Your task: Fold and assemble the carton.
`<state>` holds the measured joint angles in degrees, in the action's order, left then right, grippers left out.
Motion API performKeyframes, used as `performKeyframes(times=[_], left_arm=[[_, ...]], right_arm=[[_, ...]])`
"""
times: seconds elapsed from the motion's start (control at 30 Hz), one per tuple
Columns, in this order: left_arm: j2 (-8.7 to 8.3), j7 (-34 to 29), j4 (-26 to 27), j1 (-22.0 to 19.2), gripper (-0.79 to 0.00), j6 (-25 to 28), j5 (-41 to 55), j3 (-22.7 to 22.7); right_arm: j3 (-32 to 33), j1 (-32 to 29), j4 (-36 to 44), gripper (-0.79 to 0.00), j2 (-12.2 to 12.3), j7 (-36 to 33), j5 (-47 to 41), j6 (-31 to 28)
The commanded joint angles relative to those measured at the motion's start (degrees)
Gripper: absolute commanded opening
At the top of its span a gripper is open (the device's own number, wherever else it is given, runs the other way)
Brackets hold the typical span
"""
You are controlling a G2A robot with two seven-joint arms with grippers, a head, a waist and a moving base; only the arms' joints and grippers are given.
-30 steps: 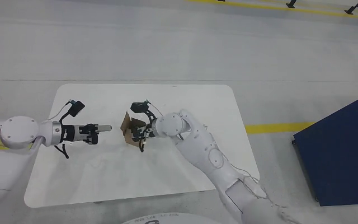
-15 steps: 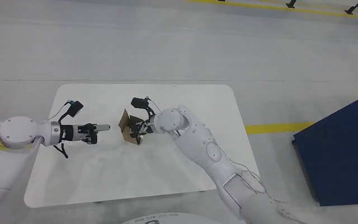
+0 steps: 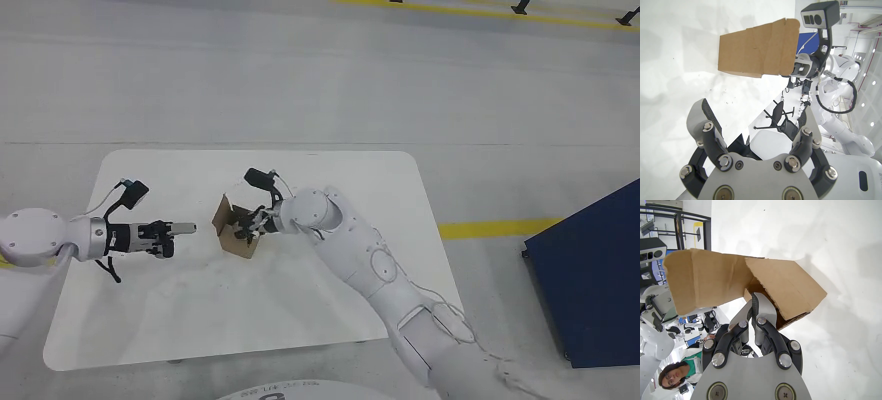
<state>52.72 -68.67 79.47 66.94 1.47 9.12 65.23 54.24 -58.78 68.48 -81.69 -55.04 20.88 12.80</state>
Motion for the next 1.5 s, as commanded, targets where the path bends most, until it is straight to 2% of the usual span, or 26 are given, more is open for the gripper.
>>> performKeyframes(times=[0.0,0.37,0.53,0.73,0.8,0.9,1.03,1.33,1.47], left_arm=[[0.00,0.00,0.00,0.00,0.000,0.00,0.00,0.00],[0.00,0.00,0.00,0.00,0.000,0.00,0.00,0.00],[0.00,0.00,0.00,0.00,0.000,0.00,0.00,0.00],[0.00,0.00,0.00,0.00,0.000,0.00,0.00,0.00],[0.00,0.00,0.00,0.00,0.000,0.00,0.00,0.00],[0.00,0.00,0.00,0.00,0.000,0.00,0.00,0.00],[0.00,0.00,0.00,0.00,0.000,0.00,0.00,0.00],[0.00,0.00,0.00,0.00,0.000,0.00,0.00,0.00],[0.00,0.00,0.00,0.00,0.000,0.00,0.00,0.00]], right_arm=[[-1.21,0.71,-0.48,-0.785,-0.25,-0.11,0.57,1.31],[-4.98,3.48,-3.37,-0.785,-1.16,-0.19,2.09,4.06],[-4.95,3.22,-2.52,-0.785,-1.13,1.12,1.76,2.66],[-1.29,-1.16,3.78,-0.785,0.38,3.30,1.13,-2.35],[1.41,-3.27,5.87,-0.785,1.11,3.84,-0.73,-4.79],[5.77,-4.88,6.69,-0.785,1.92,3.30,-5.40,-5.47],[7.36,-3.35,2.97,-0.785,2.16,0.32,-9.06,-5.13],[2.38,2.53,-6.13,-0.785,0.80,-1.74,-10.63,-1.42],[0.88,4.49,-9.01,-0.785,0.32,-2.63,-11.41,-2.00]])
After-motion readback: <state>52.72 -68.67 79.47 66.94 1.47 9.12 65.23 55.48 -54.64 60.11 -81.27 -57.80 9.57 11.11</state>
